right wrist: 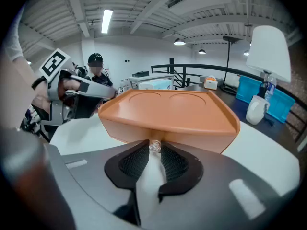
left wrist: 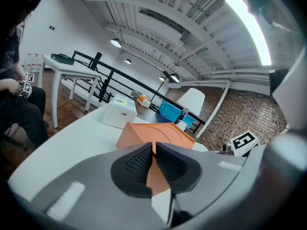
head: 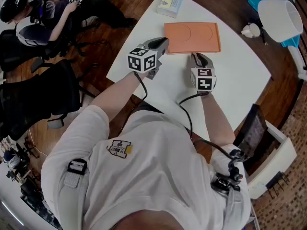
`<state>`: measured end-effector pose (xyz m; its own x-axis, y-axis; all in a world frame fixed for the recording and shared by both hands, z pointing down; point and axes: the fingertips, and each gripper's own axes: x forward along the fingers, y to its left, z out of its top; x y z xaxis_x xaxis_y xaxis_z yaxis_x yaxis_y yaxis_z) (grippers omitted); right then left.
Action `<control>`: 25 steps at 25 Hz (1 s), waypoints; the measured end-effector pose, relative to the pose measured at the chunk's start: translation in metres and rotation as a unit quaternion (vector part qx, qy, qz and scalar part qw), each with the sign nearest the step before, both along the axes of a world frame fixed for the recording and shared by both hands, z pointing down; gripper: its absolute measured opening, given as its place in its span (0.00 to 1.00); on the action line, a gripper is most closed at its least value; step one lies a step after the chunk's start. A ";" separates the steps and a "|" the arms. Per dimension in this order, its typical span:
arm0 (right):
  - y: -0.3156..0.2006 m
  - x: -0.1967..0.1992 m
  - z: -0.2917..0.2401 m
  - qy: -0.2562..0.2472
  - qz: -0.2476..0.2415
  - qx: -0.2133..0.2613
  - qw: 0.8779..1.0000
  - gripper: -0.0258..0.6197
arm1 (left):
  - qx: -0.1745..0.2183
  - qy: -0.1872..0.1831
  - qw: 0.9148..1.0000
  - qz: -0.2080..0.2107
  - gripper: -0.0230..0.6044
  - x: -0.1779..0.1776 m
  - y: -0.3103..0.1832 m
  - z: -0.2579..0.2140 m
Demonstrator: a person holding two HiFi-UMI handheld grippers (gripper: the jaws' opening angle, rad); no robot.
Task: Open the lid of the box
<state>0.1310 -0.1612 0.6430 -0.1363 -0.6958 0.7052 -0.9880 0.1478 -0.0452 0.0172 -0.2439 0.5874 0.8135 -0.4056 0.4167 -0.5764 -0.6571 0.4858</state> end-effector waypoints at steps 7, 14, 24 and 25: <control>0.022 0.013 -0.001 0.036 0.018 -0.022 0.999 0.14 | -0.006 0.000 1.000 0.010 0.07 0.017 0.014 0.005; 0.065 0.006 -0.003 0.022 0.023 -0.033 0.999 0.14 | -0.001 -0.009 1.000 0.010 0.07 0.014 0.012 0.003; 0.126 0.000 0.004 0.013 0.023 -0.054 0.998 0.14 | 0.007 -0.022 1.000 0.002 0.07 0.013 0.010 0.003; 0.128 0.000 0.004 0.011 0.022 -0.052 0.998 0.14 | 0.008 -0.023 1.000 0.002 0.07 0.013 0.010 0.003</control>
